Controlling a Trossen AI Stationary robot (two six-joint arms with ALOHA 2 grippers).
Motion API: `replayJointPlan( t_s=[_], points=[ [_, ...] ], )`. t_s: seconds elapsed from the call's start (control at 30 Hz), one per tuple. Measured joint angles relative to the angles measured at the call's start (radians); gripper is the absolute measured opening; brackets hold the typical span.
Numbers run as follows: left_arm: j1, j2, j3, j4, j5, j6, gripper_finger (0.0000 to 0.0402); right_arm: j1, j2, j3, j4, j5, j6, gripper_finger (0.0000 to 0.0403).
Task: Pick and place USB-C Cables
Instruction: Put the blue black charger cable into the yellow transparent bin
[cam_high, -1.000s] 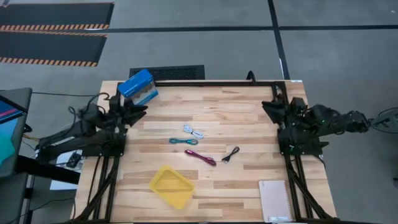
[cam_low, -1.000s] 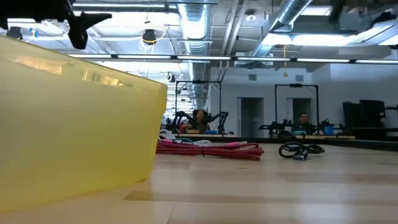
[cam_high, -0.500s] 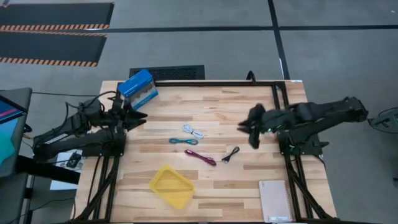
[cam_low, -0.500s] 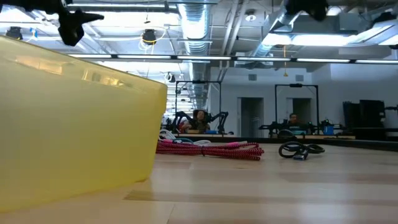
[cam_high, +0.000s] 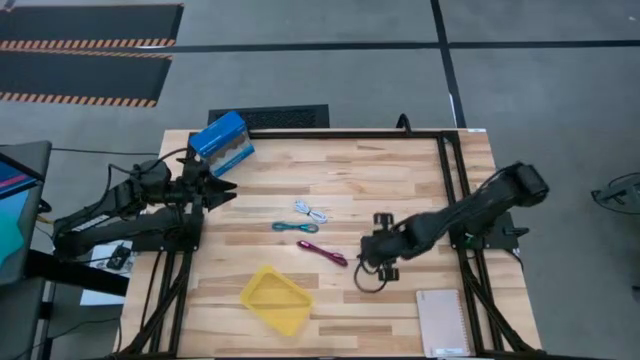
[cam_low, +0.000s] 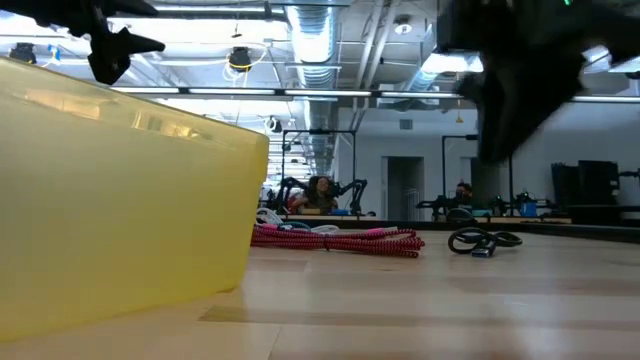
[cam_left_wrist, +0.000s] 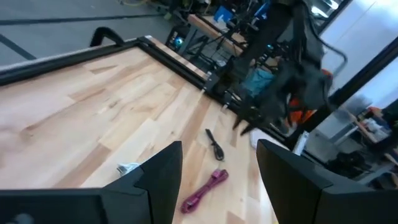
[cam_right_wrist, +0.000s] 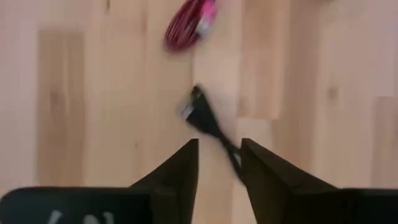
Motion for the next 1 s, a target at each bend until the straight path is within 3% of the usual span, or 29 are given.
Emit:
replayJointPlan(
  t_s=[0.23, 0.33, 0.67, 0.8, 1.0],
  points=[
    [0.000, 0.000, 0.000, 0.001, -0.076, 0.001, 0.0197, -0.022, 0.137, 0.045, -0.061, -0.013, -0.105, 0.0234],
    [0.000, 0.000, 0.000, 0.001, -0.078, 0.001, 0.0197, -0.035, 0.146, 0.051, -0.056, -0.014, -0.176, 0.0250],
    [0.000, 0.033, 0.000, 0.046, -0.040, 0.050, 0.0197, -0.067, 0.151, 0.050, -0.061, -0.017, -0.307, 0.0237],
    [-0.023, 0.106, 0.000, 0.167, 0.023, 0.090, 0.0197, -0.072, 0.151, 0.050, -0.056, -0.016, -0.309, 0.0233],
    [-0.083, 0.230, 0.000, 0.194, 0.009, 0.140, 0.0197, -0.073, 0.151, 0.050, -0.034, -0.012, -0.304, 0.0233]
  ],
)
